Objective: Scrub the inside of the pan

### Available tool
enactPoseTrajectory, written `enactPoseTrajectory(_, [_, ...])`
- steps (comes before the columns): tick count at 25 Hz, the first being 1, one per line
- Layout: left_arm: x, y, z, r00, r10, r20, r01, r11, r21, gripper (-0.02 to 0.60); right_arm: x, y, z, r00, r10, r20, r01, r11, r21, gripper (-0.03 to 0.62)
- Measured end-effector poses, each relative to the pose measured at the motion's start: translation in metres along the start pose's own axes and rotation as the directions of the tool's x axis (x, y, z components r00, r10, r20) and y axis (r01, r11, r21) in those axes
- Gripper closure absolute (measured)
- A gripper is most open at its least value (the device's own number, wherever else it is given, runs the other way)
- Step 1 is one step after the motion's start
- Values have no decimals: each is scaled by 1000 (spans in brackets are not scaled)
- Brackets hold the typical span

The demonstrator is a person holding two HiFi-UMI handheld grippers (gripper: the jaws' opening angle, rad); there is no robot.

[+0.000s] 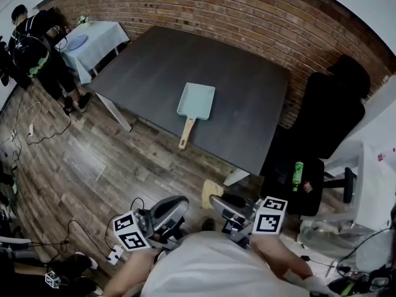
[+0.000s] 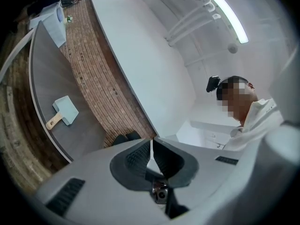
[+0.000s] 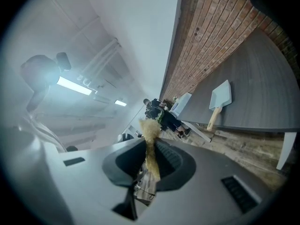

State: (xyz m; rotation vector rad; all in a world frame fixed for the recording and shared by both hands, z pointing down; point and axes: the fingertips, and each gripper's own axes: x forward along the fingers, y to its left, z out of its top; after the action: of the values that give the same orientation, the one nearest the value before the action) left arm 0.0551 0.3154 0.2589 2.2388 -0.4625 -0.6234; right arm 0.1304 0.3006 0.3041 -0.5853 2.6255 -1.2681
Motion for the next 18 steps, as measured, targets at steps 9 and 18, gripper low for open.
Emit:
enactPoseTrajectory(9, [23,8,-18,999,35,17,-34,999,-39,572,-23,-27,6,1000,0,-13,1,998,70,536])
enactPoseTrajectory(18, [15,51,20,994,99,51,-100,995,15,572,-4,-58,25,998,-58,-1,58,996,64,536])
